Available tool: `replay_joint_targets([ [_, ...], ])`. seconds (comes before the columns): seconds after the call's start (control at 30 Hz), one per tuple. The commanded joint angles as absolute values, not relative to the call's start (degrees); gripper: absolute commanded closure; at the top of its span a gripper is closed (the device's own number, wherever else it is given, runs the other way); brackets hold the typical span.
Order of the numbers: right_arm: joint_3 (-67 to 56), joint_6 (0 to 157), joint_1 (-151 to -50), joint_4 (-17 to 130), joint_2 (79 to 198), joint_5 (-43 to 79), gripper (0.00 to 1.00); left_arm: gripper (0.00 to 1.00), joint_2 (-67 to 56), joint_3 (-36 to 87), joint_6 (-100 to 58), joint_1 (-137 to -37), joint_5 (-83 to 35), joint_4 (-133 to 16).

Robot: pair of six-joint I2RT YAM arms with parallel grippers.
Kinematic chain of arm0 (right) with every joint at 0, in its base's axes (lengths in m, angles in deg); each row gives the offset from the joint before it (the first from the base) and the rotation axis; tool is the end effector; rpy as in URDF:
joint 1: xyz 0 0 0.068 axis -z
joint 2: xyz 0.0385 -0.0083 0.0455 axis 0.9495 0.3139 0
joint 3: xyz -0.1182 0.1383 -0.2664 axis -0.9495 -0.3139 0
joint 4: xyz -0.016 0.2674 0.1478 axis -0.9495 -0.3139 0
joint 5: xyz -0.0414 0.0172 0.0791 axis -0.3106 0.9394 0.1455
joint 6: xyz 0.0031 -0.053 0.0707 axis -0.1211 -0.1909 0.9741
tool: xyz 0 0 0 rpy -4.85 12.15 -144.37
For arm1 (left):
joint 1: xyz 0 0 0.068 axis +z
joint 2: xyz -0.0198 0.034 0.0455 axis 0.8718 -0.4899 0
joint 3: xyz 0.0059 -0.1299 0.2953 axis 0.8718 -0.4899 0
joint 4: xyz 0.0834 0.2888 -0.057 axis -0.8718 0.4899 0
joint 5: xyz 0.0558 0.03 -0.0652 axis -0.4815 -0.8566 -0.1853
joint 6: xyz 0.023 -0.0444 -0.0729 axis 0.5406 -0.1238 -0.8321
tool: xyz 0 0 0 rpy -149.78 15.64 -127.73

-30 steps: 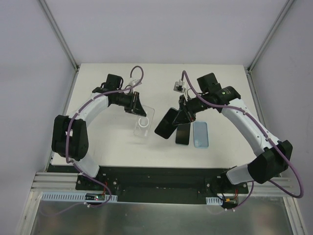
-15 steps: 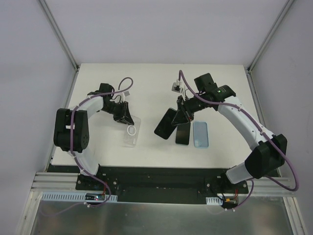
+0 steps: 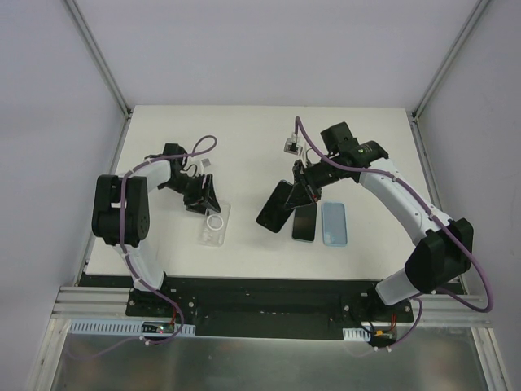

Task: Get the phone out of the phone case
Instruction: Place the phone case at the center of the board, then place the phone at the center of the board.

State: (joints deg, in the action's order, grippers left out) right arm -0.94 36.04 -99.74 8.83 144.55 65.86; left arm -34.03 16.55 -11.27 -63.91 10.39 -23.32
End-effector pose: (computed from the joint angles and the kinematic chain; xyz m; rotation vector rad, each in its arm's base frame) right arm 0.2938 0.2301 0.3563 -1.4981 1.7132 1.1405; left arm 0.3896 -0.0753 0.1513 0.1885 2.6954 -1.0657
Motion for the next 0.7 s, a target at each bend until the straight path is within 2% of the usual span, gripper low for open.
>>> replay_joint_targets([
  [0.0, 0.6, 36.2, -99.5, 10.1, 143.4, 68.9, 1.0, 0.43, -34.1, 16.7, -10.4, -63.1, 8.7, -21.7],
  [0.2, -0.2, 36.2, -99.5, 10.3, 142.7, 68.9, 1.0, 0.26, -30.9, 18.0, -10.1, -62.5, 7.2, -21.7],
  [0.37, -1.2, 36.2, -99.6, 11.0, 142.2, 68.3, 1.0, 0.01, -25.1, 19.7, -6.8, -62.5, 5.4, -21.6],
  [0.5, -1.6, 36.2, -99.5, 11.3, 142.3, 68.2, 1.0, 0.01, -20.1, 22.0, -4.9, -62.5, 7.9, -21.5],
  [0.67, -1.7, 36.8, -99.4, 12.2, 142.7, 68.4, 1.0, 0.01, -15.7, 25.2, -5.3, -62.9, 18.8, -21.5],
])
